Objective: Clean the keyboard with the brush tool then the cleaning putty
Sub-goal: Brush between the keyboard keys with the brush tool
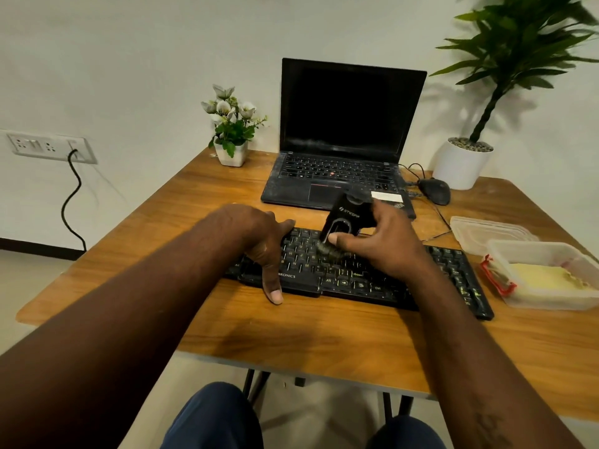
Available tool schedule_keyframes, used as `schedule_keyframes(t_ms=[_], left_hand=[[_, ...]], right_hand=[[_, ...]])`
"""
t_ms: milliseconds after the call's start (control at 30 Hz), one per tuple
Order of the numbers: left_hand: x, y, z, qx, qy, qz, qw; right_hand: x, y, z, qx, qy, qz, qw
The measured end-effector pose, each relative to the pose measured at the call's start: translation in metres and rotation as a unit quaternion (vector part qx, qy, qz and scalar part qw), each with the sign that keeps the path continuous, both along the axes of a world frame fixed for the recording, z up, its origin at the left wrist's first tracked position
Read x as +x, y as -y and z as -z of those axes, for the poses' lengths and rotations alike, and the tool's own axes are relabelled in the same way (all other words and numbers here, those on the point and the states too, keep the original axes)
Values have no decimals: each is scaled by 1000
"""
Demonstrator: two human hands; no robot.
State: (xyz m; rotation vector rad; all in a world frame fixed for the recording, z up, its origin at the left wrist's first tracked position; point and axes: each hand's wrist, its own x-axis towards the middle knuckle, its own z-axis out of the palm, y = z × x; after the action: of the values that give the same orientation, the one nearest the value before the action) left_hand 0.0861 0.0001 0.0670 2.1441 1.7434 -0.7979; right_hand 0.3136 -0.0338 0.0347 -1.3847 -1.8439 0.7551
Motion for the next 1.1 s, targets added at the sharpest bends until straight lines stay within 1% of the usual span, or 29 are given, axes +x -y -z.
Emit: schedule_keyframes(t_ms=[67, 100, 133, 167, 200, 267, 300, 333, 367, 433, 500, 533, 567, 600, 633, 700, 733, 767, 833, 900, 967, 1000, 1033, 1067, 1100], left_hand=[[1, 0, -1, 0, -1, 5, 1000], [2, 1, -1, -1, -1, 7, 1000], [2, 2, -2, -1, -1, 7, 1000], [3, 2, -3, 0, -1, 7, 1000], [3, 3, -3, 1, 0, 5, 1000], [2, 4, -2, 4, 3, 1, 1000], [1, 4, -2, 3, 7, -2, 1000], [1, 4, -2, 3, 11, -4, 1000], [1, 5, -2, 3, 14, -4, 1000], [1, 5, -2, 3, 15, -1, 1000], [1, 6, -2, 5, 19, 4, 1000], [1, 6, -2, 6, 21, 7, 1000], [0, 6, -2, 7, 23, 8, 1000], [0, 7, -3, 6, 25, 6, 1000], [0, 7, -3, 4, 24, 3, 1000], [0, 8, -4, 0, 20, 1, 1000], [2, 9, -5, 0, 16, 2, 1000], [3, 9, -6, 0, 13, 4, 1000], [8, 9, -5, -5, 27, 9, 1000], [13, 9, -2, -9, 54, 19, 998], [17, 9, 5, 13, 59, 47, 997], [17, 9, 7, 29, 59, 57, 996], [16, 8, 9, 39, 60, 61, 996], [15, 8, 9, 42, 63, 61, 995], [14, 8, 9, 41, 65, 59, 995]], right_hand=[[-4, 12, 0, -74, 10, -121, 990], [-8, 13, 3, -78, 31, -145, 986], [-12, 12, 4, -63, 50, -133, 988], [-15, 7, 4, -39, 58, -94, 993], [-16, 1, 4, -9, 76, -34, 996], [-15, -10, 2, 56, 130, 92, 986], [-12, -12, 1, 79, 142, 135, 978], [-9, -13, 1, 85, 128, 147, 977], [-6, -12, 2, 73, 96, 128, 984], [-3, 1, 1, 8, 31, 20, 999], [-5, 13, 1, -43, 26, -89, 995], [-7, 14, 3, -41, 33, -113, 992], [-9, 12, 6, -30, 44, -102, 993], [-11, 6, 7, -17, 50, -64, 997], [-12, 0, 6, -2, 60, -6, 998], [-9, -12, 4, 42, 89, 120, 988], [-7, -15, 4, 59, 94, 157, 981], [-6, -16, 4, 65, 84, 169, 980], [-7, -10, 5, 70, 52, 142, 986], [-9, -1, 5, 61, 17, 69, 996], [-8, 9, 1, -17, -38, -41, 998], [-7, 11, 1, -55, -41, -90, 994], [-7, 11, 2, -72, -25, -115, 990], [-8, 9, 4, -68, -3, -112, 991], [-11, 6, 5, -48, 18, -87, 995]])
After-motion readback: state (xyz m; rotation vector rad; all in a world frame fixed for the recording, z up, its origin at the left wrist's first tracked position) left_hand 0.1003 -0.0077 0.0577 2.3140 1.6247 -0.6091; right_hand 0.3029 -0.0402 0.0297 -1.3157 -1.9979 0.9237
